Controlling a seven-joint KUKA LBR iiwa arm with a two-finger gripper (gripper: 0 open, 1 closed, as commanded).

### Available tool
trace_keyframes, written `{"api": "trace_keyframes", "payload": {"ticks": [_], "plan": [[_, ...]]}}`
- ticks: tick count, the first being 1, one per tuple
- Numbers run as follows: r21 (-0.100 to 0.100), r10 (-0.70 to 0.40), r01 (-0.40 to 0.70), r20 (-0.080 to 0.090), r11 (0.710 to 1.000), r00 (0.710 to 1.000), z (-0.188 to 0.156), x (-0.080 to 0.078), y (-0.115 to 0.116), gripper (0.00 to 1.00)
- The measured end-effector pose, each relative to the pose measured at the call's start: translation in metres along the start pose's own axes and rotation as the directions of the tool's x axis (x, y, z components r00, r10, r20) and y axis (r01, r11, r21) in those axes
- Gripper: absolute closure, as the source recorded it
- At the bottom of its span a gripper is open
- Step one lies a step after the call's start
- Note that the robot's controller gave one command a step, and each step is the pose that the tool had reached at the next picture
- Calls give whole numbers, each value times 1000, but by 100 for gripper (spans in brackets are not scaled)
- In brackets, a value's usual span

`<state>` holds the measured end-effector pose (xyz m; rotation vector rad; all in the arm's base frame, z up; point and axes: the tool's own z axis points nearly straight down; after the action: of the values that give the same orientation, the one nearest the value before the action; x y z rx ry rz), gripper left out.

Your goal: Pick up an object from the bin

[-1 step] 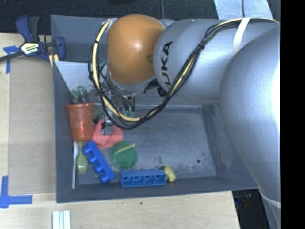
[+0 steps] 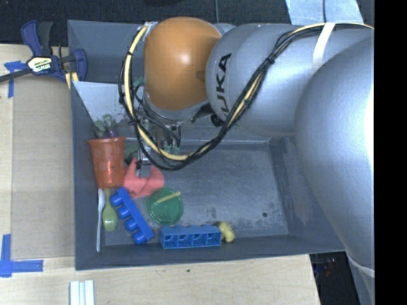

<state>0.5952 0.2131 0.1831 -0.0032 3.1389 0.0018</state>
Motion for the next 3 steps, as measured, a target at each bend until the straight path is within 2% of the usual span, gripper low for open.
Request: {"api": "trace_keyframes", "payload": {"ticks": [1,2,3], "plan": [[1,-222,222,6,975,975,48,21,-3,0],[17,-508,508,-2,861,861,97,54,-13,0],[6,-463,463,1,887,887,112,25,-41,0]]}}
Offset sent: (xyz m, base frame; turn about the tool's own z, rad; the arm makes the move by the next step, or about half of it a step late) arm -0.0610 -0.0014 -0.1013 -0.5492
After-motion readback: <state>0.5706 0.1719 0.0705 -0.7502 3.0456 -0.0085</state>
